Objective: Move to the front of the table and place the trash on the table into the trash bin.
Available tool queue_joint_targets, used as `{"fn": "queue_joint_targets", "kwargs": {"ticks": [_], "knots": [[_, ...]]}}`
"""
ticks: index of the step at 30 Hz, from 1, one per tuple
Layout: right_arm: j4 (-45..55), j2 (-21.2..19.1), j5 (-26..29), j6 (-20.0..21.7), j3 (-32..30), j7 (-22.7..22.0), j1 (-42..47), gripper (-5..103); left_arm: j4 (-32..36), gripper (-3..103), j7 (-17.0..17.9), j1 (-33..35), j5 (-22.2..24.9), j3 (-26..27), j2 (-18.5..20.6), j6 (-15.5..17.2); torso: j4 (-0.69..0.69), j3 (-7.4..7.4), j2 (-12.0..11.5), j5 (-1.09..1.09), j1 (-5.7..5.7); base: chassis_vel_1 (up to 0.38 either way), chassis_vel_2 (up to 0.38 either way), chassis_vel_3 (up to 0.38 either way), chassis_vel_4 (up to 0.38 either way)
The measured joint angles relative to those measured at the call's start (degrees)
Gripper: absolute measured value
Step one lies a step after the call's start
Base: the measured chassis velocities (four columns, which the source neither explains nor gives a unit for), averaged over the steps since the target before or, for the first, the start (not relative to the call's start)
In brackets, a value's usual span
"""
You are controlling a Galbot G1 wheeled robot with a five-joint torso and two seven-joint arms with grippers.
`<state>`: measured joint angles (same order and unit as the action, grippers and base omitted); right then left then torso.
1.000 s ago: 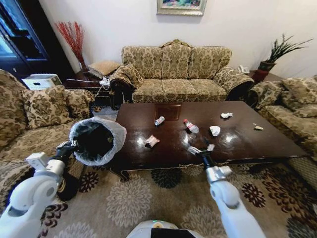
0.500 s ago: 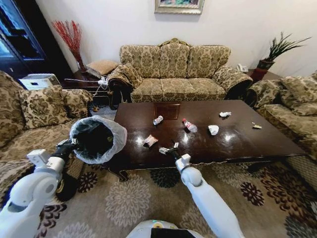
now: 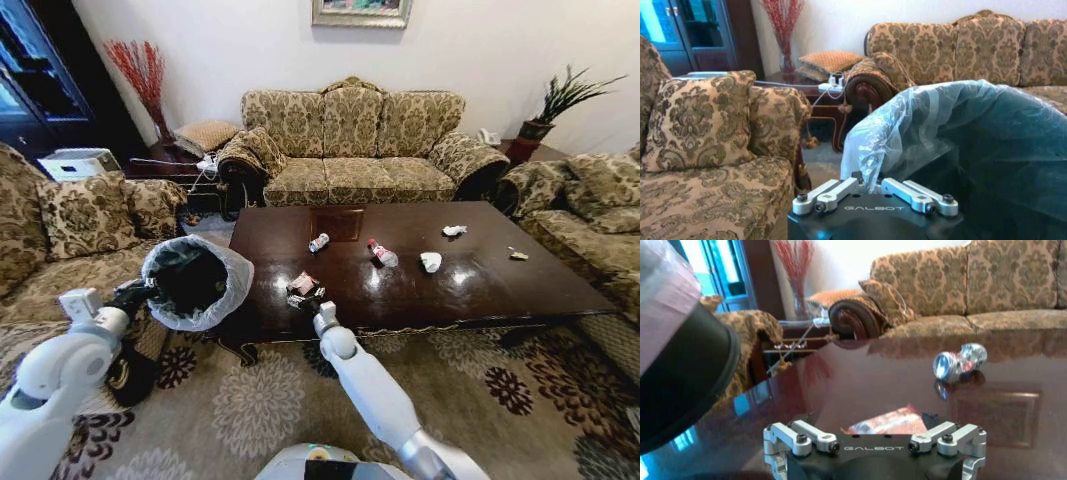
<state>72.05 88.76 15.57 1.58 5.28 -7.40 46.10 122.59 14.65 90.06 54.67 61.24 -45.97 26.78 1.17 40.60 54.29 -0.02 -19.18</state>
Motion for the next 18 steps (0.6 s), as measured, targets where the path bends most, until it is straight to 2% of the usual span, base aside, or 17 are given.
{"fn": "queue_joint_targets", "kwargs": {"ticks": [2,4,6,8,10,12,14,16,18], "knots": [[-0.5,0.3,0.0,0.1,0.0,-0.2,0.0,100,0.1,0,0.4,0.0,1.0,0.0,0.4,0.2,0.00,0.00,0.0,0.00,0.00,0.000,0.000,0.000,0.000],[-1.8,1.5,0.5,0.0,-0.4,-0.3,0.1,101,0.3,0,2.1,-0.4,4.9,0.1,1.3,1.0,0.00,-0.01,0.0,0.01,0.01,0.000,0.000,0.000,0.000],[-2.9,2.5,0.9,-0.4,-1.3,-0.5,0.5,93,0.2,0,2.6,-0.6,6.7,0.3,1.9,1.3,-0.01,-0.01,0.0,0.01,0.01,0.000,0.000,0.000,0.000],[-3.3,2.8,0.9,-0.6,-1.5,-0.5,0.6,90,0.2,0,2.7,-0.6,6.9,0.4,2.0,1.3,-0.01,-0.01,0.0,0.02,0.01,0.000,0.000,0.000,0.000],[-4.2,3.3,0.5,-0.9,-1.9,-0.7,0.8,83,0.3,0,2.7,-0.5,7.1,0.4,2.1,1.3,0.00,0.00,0.0,0.01,0.00,0.000,0.000,0.000,0.000],[-4.5,3.3,0.3,-0.9,-2.1,-0.8,0.8,83,0.4,0,2.7,-0.5,7.1,0.4,2.1,1.3,0.00,0.00,0.0,0.01,0.01,0.000,0.000,0.000,0.000],[-5.2,3.3,0.2,-0.7,-2.8,-0.8,0.6,70,0.6,0,2.7,-0.5,7.1,0.1,1.9,1.0,-0.01,-0.01,0.0,0.01,0.01,0.000,0.000,0.000,0.000],[-5.4,3.3,0.1,-0.6,-3.0,-0.8,0.6,70,0.7,0,2.7,-0.6,7.1,0.1,1.8,0.9,-0.01,-0.01,0.0,0.01,0.01,0.000,0.000,0.000,0.000],[-5.7,3.3,-0.2,-0.6,-3.3,-0.7,0.5,61,0.6,0,2.7,-0.5,7.0,0.0,1.8,0.7,-0.01,-0.01,0.0,0.02,0.01,0.000,0.000,0.000,0.000]]}}
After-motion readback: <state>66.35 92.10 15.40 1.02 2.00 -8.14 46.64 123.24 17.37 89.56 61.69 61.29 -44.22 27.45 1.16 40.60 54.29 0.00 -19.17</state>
